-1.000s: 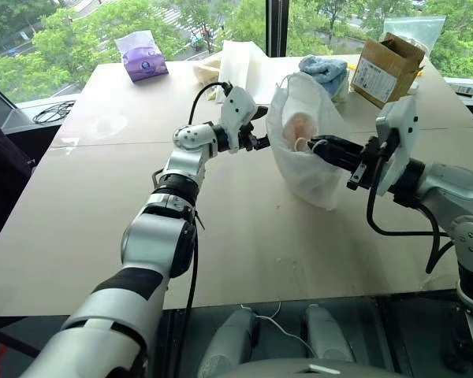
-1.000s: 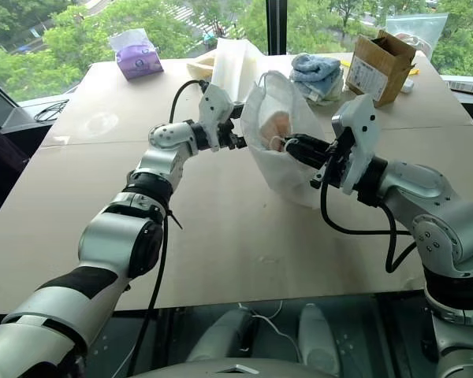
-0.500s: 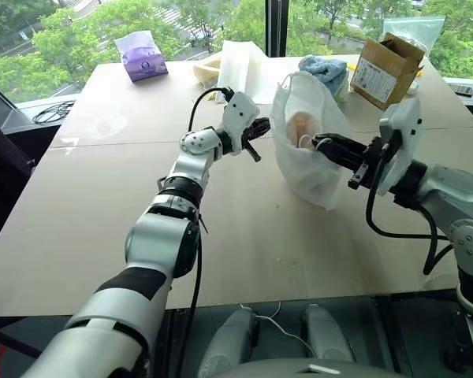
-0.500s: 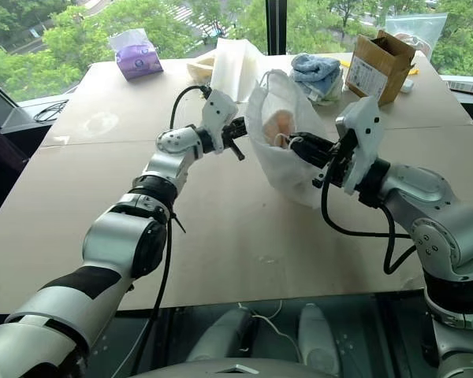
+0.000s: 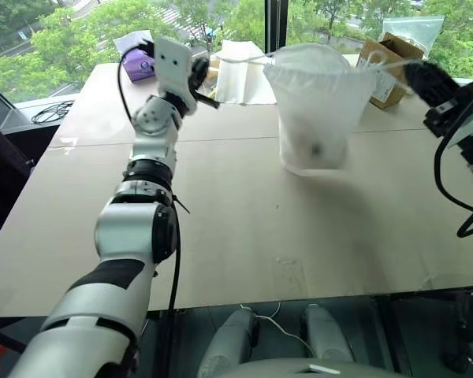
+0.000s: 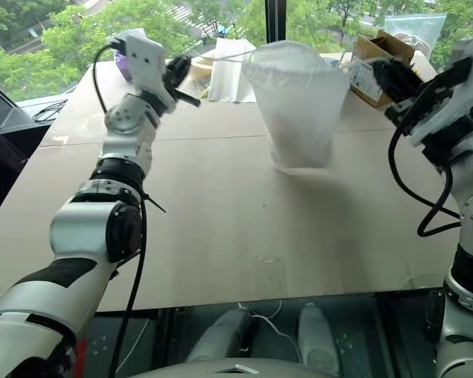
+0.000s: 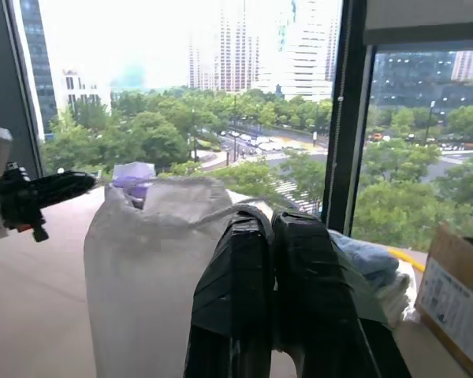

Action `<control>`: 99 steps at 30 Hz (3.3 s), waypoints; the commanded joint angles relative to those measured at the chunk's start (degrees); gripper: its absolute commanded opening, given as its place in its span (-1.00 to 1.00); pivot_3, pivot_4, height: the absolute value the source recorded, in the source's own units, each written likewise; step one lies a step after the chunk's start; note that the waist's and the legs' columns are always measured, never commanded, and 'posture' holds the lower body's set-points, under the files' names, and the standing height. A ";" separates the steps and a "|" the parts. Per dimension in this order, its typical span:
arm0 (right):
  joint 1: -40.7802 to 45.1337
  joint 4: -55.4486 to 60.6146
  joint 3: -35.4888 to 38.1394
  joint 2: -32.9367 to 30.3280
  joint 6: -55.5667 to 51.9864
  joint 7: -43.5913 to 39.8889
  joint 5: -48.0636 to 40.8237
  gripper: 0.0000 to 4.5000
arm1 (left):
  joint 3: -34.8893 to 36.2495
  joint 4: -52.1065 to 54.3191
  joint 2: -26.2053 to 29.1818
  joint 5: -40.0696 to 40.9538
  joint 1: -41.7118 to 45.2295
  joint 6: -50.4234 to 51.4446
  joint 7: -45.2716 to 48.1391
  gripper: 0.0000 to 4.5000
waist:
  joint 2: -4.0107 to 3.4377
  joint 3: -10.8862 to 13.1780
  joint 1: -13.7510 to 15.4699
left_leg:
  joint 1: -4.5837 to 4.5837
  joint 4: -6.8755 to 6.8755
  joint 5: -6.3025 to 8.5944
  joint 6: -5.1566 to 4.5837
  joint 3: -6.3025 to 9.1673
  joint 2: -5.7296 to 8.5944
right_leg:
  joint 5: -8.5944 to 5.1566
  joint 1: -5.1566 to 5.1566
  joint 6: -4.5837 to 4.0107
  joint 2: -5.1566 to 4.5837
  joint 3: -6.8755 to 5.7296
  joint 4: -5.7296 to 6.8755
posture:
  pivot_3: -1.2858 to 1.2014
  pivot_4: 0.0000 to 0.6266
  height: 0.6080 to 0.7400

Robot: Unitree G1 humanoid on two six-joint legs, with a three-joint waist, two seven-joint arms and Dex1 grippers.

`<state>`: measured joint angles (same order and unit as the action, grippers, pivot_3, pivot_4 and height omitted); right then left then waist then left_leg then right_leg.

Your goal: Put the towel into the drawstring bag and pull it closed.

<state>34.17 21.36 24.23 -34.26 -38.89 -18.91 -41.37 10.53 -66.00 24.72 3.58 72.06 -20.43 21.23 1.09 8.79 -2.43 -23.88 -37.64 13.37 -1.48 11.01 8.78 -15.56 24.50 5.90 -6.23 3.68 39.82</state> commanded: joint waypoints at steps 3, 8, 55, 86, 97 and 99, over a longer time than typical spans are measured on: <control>3.15 -4.26 1.94 2.39 7.02 6.24 5.15 -1.00 | 1.60 1.43 3.33 -1.01 0.72 -2.46 -10.52 -0.99 | 0.00 0.00 0.05 | 0.01 0.00 0.00 0.00 -0.01 0.00 | 0.00 0.01 0.00 0.01 0.01 0.01 | 0.03 -0.52 1.00; 4.11 -10.48 1.95 4.01 10.36 13.07 11.74 -1.00 | 2.12 1.72 5.59 -2.51 -0.28 -1.91 -19.70 -0.99 | 0.00 0.00 0.02 | 0.00 -0.02 0.00 0.00 -0.03 0.01 | 0.00 0.01 0.00 0.03 0.02 0.02 | 0.03 -0.52 1.00; -3.65 -12.69 -3.45 5.15 4.49 13.14 14.34 -1.00 | 5.90 8.89 -0.52 10.37 -8.22 6.52 -6.04 -0.99 | -0.03 -0.15 -1.75 | -0.18 -0.19 0.11 -0.18 -0.19 0.02 | 0.00 0.20 0.01 0.05 0.08 0.07 | 0.03 -0.52 1.00; -3.58 -14.00 -19.37 3.36 -1.21 -11.04 12.11 -0.02 | -9.55 45.13 4.61 8.77 -31.93 31.58 19.23 -0.23 | -0.05 -0.16 0.03 | 0.05 -0.54 0.19 -0.29 -0.21 -0.02 | 0.09 -0.26 0.13 0.12 -0.01 -0.07 | 0.03 -0.52 1.00; -24.06 -9.78 -11.01 -10.04 3.80 -26.81 10.82 0.17 | -5.08 58.95 18.13 13.81 -50.84 39.18 32.40 0.51 | -0.10 -0.16 0.17 | 0.14 -0.36 0.24 -0.34 -0.22 -0.03 | 0.09 -0.31 0.13 0.10 0.01 -0.19 | 0.03 -0.52 1.00; -27.92 -10.97 -9.44 -11.11 7.02 -30.20 10.62 0.17 | -5.29 56.93 21.14 11.86 -54.25 37.65 33.74 0.51 | -0.21 -0.08 0.26 | 0.16 -0.34 0.27 -0.39 -0.25 -0.03 | 0.08 -0.32 0.12 0.12 0.02 -0.29 | 0.03 -0.52 1.00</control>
<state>7.06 8.98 12.11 -44.12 -36.07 -45.10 -29.83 4.48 -9.68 43.49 16.13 18.38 18.64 53.11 0.89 8.70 -2.18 -23.73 -37.98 13.64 -1.87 10.73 8.74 -15.48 24.19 6.02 -6.12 3.72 39.52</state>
